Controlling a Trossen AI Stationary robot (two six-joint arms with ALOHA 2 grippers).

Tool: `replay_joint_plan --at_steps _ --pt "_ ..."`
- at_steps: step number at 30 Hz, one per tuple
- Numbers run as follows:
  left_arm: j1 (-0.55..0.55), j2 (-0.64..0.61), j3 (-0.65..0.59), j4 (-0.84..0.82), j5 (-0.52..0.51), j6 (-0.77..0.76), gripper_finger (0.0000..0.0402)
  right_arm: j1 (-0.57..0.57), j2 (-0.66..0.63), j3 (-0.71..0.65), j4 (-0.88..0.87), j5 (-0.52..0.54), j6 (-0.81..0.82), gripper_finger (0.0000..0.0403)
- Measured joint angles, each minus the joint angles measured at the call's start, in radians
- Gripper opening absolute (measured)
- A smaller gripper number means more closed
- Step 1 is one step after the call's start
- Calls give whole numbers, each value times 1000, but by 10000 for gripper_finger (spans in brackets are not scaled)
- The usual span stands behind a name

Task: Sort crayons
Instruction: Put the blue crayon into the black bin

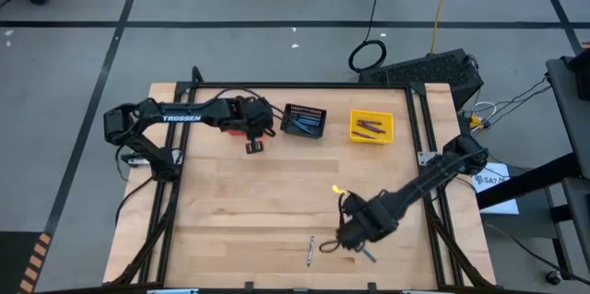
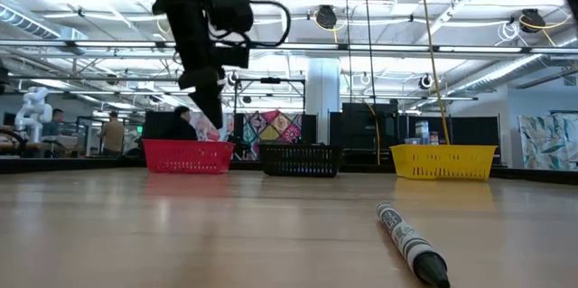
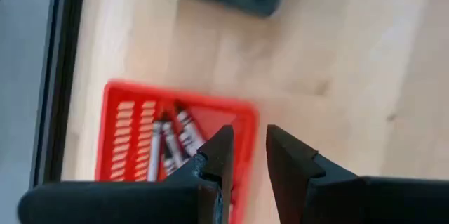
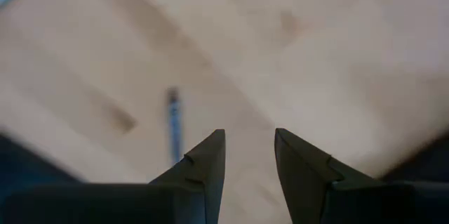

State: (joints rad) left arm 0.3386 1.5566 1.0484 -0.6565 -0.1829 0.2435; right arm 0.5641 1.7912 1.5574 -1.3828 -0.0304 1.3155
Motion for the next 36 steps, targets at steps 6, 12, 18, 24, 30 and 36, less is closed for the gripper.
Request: replay_joint_plan --at_steps 6,12,18,24,30,36 --pt "-95 0 8 -2 0 -8 77 89 0 0 147 -1 54 112" --pt "-183 0 8 -4 0 -69 77 157 0 0 236 27 128 112" --pt "-273 0 8 -3 1 -132 77 210 38 0 232 32 164 112" --pt "-362 0 8 -2 0 -231 77 240 89 0 243 29 133 112" --pt "-441 0 8 5 0 -311 77 243 150 0 233 30 131 112" --pt "-510 0 8 21 0 -371 77 247 203 0 228 30 130 112"
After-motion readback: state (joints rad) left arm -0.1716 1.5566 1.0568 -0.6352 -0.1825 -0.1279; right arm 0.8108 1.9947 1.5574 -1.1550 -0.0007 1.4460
